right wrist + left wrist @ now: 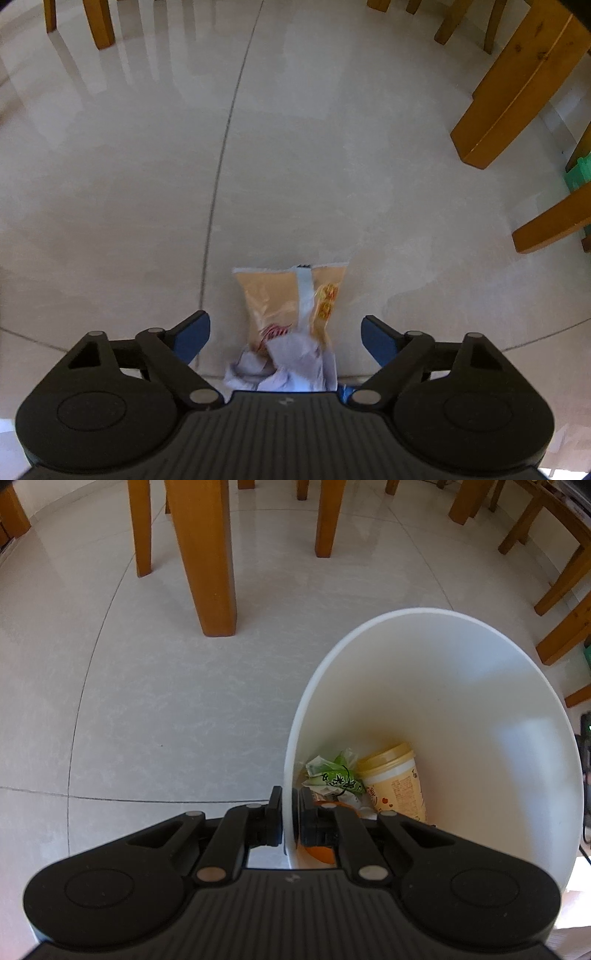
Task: Organize objects
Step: 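Move the right gripper to the tan snack bag and grasp it, then carry the tan snack bag over the bin and release it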
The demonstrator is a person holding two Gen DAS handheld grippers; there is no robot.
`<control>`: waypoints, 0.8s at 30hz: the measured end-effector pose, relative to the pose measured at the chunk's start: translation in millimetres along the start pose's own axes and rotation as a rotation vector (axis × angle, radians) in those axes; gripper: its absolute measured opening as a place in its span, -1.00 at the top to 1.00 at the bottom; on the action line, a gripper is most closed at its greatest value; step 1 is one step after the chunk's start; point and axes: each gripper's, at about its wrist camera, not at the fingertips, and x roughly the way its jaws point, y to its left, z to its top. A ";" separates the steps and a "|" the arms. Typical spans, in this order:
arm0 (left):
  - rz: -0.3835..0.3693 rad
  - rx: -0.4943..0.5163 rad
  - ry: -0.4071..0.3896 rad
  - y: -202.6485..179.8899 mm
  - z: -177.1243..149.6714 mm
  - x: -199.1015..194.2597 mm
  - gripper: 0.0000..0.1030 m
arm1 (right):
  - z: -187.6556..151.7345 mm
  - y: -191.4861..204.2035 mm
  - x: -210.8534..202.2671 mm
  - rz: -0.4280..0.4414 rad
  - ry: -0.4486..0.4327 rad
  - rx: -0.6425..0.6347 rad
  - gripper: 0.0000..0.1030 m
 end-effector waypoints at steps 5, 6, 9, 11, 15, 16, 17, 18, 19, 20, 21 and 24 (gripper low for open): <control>-0.002 -0.007 0.001 -0.2 -0.3 0.0 0.89 | 4.7 3.9 5.6 0.011 0.024 -0.056 -0.15; -0.002 -0.006 0.001 -0.6 -0.7 0.1 0.89 | 4.9 3.7 4.1 0.014 0.026 -0.056 -0.15; -0.006 -0.008 0.001 -0.7 -1.7 0.0 0.89 | 4.0 6.3 -2.8 0.031 0.020 -0.083 -0.14; -0.009 -0.014 0.003 -0.9 -2.8 -0.1 0.89 | 5.1 7.5 -8.5 0.049 0.024 -0.105 -0.14; -0.006 -0.009 0.003 -1.9 -3.9 0.0 0.89 | 7.6 10.0 -28.7 0.107 0.037 -0.159 -0.14; -0.006 -0.014 0.004 -2.2 -3.7 -0.1 0.89 | 8.2 11.1 -33.7 0.114 0.045 -0.167 -0.14; -0.004 -0.012 0.006 -2.7 -3.8 -0.3 0.89 | 8.7 12.9 -40.3 0.116 0.049 -0.173 -0.14; 0.000 0.000 0.005 -3.8 -4.2 0.2 0.89 | 8.6 14.7 -47.3 0.125 0.057 -0.180 -0.14; 0.003 0.006 0.004 -4.6 -5.0 0.1 0.89 | 9.8 15.6 -54.9 0.151 0.067 -0.203 -0.14; 0.004 0.006 0.003 -4.6 -5.7 0.5 0.89 | 10.5 16.1 -61.8 0.167 0.073 -0.224 -0.14; 0.004 0.005 0.003 -4.4 -6.2 0.5 0.89 | 11.3 17.7 -69.7 0.173 0.082 -0.233 -0.14; 0.005 0.005 0.001 -4.2 -7.1 1.1 0.89 | 13.0 22.6 -94.6 0.203 0.109 -0.274 -0.14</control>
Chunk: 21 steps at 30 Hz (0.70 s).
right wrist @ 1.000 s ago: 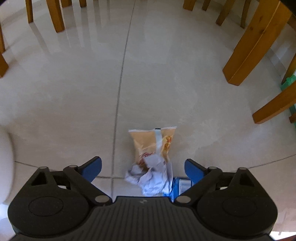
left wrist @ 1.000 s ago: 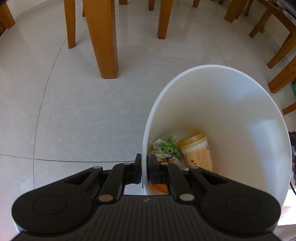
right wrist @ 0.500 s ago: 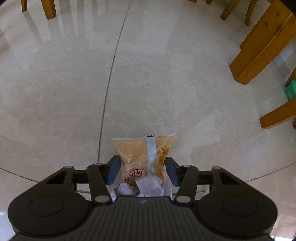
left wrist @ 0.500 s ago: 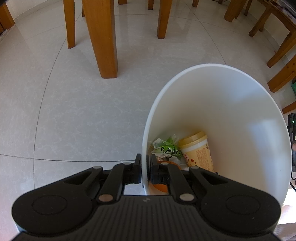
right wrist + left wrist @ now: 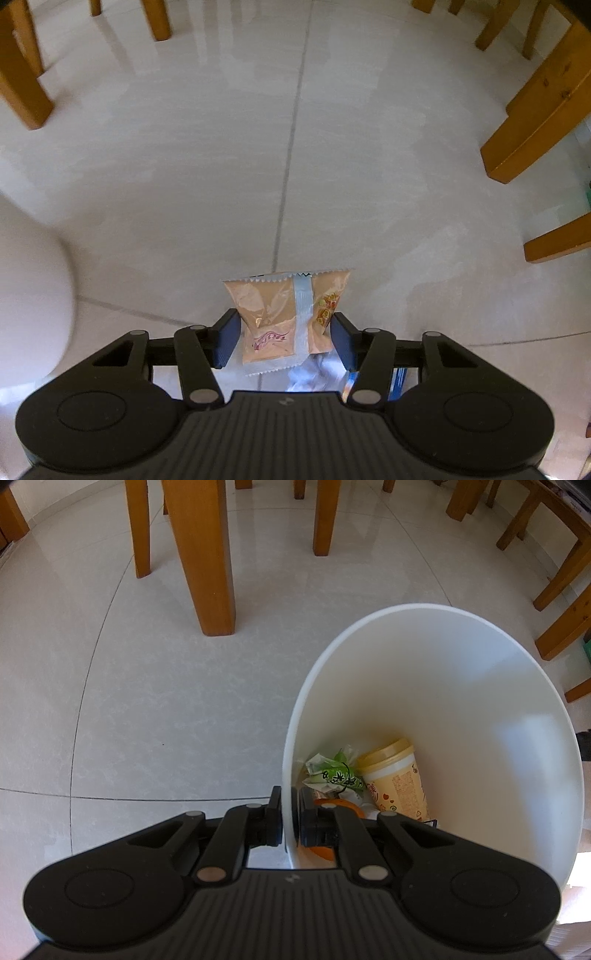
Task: Organize objects
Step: 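Carry the tan snack bag over the bin and release it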
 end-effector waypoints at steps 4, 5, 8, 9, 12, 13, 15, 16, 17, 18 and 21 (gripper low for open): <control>-0.002 -0.003 0.004 2.1 1.2 0.3 0.89 | -4.7 19.6 -39.2 0.042 0.022 -0.085 -0.14; -0.002 -0.004 0.005 1.9 2.2 -0.1 0.89 | -5.5 22.0 -45.3 0.056 0.023 -0.109 -0.14; 0.001 0.003 0.003 1.2 2.4 -1.2 0.89 | -12.1 36.9 -69.7 0.099 0.009 -0.170 -0.14; 0.001 0.010 0.003 0.1 2.3 -1.9 0.89 | -12.9 42.1 -74.5 0.103 0.011 -0.177 -0.14; 0.002 0.010 0.004 -0.4 2.5 -1.8 0.89 | -11.5 55.2 -86.8 0.128 0.027 -0.202 -0.14; 0.002 0.008 0.004 -0.2 2.4 -1.8 0.89 | -10.1 59.5 -92.0 0.134 0.029 -0.208 -0.14; 0.005 0.014 0.003 -1.1 2.2 -1.7 0.89 | -6.0 64.0 -102.2 0.132 0.031 -0.212 -0.14; 0.006 0.016 0.002 -2.3 1.6 -2.0 0.89 | -3.3 66.1 -109.4 0.139 0.024 -0.215 -0.14; 0.006 0.015 0.002 -2.1 1.5 -2.0 0.89 | -0.8 67.5 -115.7 0.151 0.017 -0.226 -0.14; 0.005 0.016 0.002 -2.4 1.4 -2.2 0.89 | 2.1 69.7 -123.2 0.153 0.007 -0.230 -0.14; 0.009 0.021 0.002 -2.7 1.0 -2.1 0.89 | 10.6 78.9 -150.3 0.175 -0.033 -0.264 -0.14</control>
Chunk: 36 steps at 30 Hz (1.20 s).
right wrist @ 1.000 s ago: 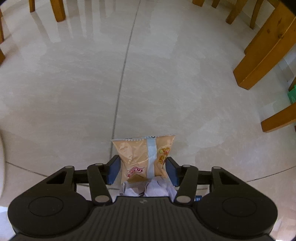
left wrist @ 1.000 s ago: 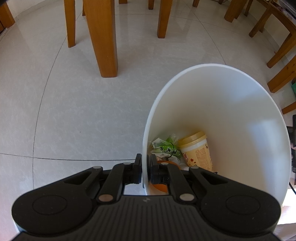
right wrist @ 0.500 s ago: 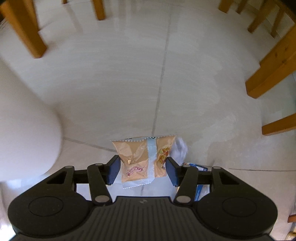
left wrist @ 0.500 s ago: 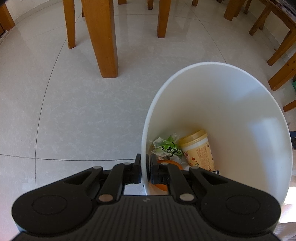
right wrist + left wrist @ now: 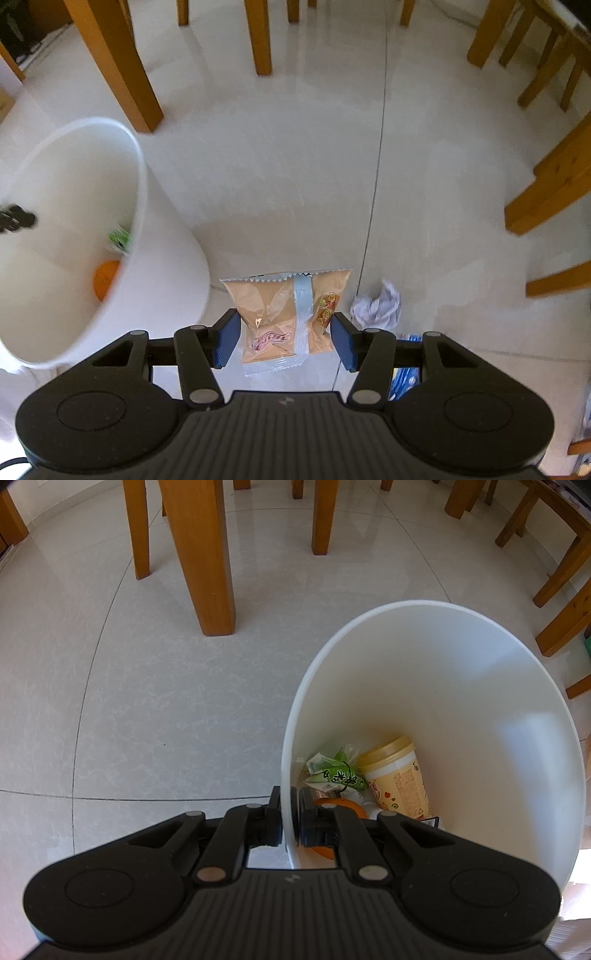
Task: Organize objects
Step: 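Carry the tan snack bag over the bin and release it, then move the right gripper to the crumpled white paper and grasp it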
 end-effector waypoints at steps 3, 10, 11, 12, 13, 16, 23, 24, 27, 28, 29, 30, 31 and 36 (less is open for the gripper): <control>0.002 0.001 0.001 -0.5 -1.1 -0.2 0.89 | 12.5 17.1 -29.7 0.025 -0.066 -0.043 -0.14; 0.001 0.003 0.001 -1.0 -0.9 -0.6 0.89 | 28.5 66.3 -77.7 0.146 -0.170 -0.215 -0.15; 0.001 0.002 0.001 -0.8 -1.0 -0.6 0.89 | 28.9 72.4 -80.4 0.168 -0.170 -0.237 -0.15; 0.001 0.004 0.001 -0.9 -0.9 -0.6 0.89 | 29.0 81.2 -82.6 0.204 -0.161 -0.284 -0.15; 0.001 0.004 0.001 -0.8 -1.0 -0.6 0.89 | 28.7 88.7 -83.1 0.219 -0.153 -0.311 -0.15; -0.001 0.002 0.001 -0.5 -1.2 -0.6 0.89 | 27.4 105.5 -78.9 0.266 -0.133 -0.376 -0.17; -0.005 0.009 0.001 -0.6 -1.6 -0.9 0.89 | 30.1 111.8 -72.0 0.278 -0.147 -0.412 -0.75; -0.005 0.009 0.002 -0.8 -1.5 -1.1 0.89 | 27.6 108.6 -72.4 0.270 -0.151 -0.403 -0.78; -0.006 0.008 0.001 -0.6 -1.7 -1.4 0.89 | 33.2 89.8 -66.1 0.268 -0.155 -0.380 -0.83; -0.007 0.005 0.001 -0.8 -2.0 -1.5 0.89 | 35.9 82.6 -64.0 0.266 -0.157 -0.373 -0.84; -0.006 0.007 0.001 -1.1 -2.4 -1.7 0.89 | 38.8 74.8 -62.1 0.253 -0.164 -0.357 -0.86; -0.007 0.006 0.001 -0.9 -2.2 -1.7 0.89 | 42.0 69.1 -60.0 0.243 -0.171 -0.347 -0.87; -0.007 0.004 0.002 -1.0 -2.2 -1.7 0.89 | 44.4 60.8 -58.0 0.238 -0.179 -0.347 -0.87; -0.008 0.008 0.001 -1.3 -2.6 -1.8 0.89 | 56.6 18.6 -40.0 0.233 -0.199 -0.316 -0.94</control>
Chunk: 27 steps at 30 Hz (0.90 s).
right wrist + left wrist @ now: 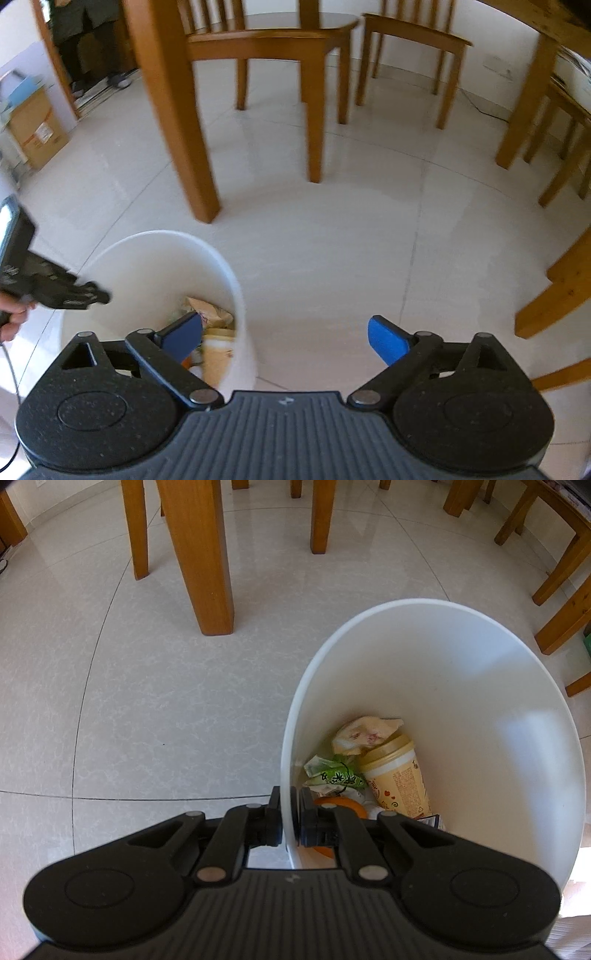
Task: Organize objects
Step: 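Move the right gripper to the crumpled white paper and grasp it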
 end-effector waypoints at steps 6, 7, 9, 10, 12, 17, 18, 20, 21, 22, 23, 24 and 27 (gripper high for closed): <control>0.000 -0.003 -0.001 -0.4 -0.3 -0.4 0.89 | -25.2 -49.6 44.6 -0.021 0.077 0.032 -0.97; 0.000 0.000 -0.001 -0.9 0.1 -0.5 0.89 | -32.3 -58.5 53.7 -0.019 0.099 0.038 -0.97; -0.002 0.000 -0.002 -0.5 -0.3 -0.6 0.89 | -46.2 -73.8 69.9 -0.014 0.127 0.057 -0.97; -0.002 0.000 -0.002 -0.6 -0.1 -0.7 0.89 | -54.4 -81.9 80.1 -0.006 0.148 0.058 -0.97; -0.001 0.000 -0.003 -0.7 -0.4 -0.7 0.89 | -68.8 -95.3 100.9 -0.024 0.186 0.064 -0.97; -0.008 -0.003 -0.003 -0.2 -0.7 -1.5 0.89 | -103.1 -127.8 158.5 -0.056 0.284 0.077 -0.97; -0.011 -0.001 -0.004 0.5 -0.7 -1.9 0.88 | -108.2 -134.0 169.0 -0.053 0.298 0.093 -0.97; -0.016 -0.002 -0.006 1.3 -0.9 -2.5 0.88 | -117.8 -148.7 185.4 -0.042 0.322 0.116 -0.97; -0.017 0.000 -0.006 1.4 -1.1 -2.7 0.88 | -122.3 -154.6 195.0 -0.045 0.331 0.139 -0.97; -0.018 0.000 -0.004 1.5 -1.1 -2.9 0.88 | -126.8 -160.7 205.6 -0.037 0.346 0.150 -0.97; -0.021 -0.002 -0.003 1.9 -1.3 -3.1 0.88 | -130.6 -165.3 214.1 -0.028 0.360 0.137 -0.97; -0.023 0.000 -0.003 2.1 -1.4 -3.3 0.87 | -133.6 -169.4 222.6 -0.030 0.364 0.150 -0.97; -0.030 -0.006 -0.002 3.4 -1.5 -3.9 0.87 | -141.8 -170.9 246.7 -0.024 0.382 0.159 -0.97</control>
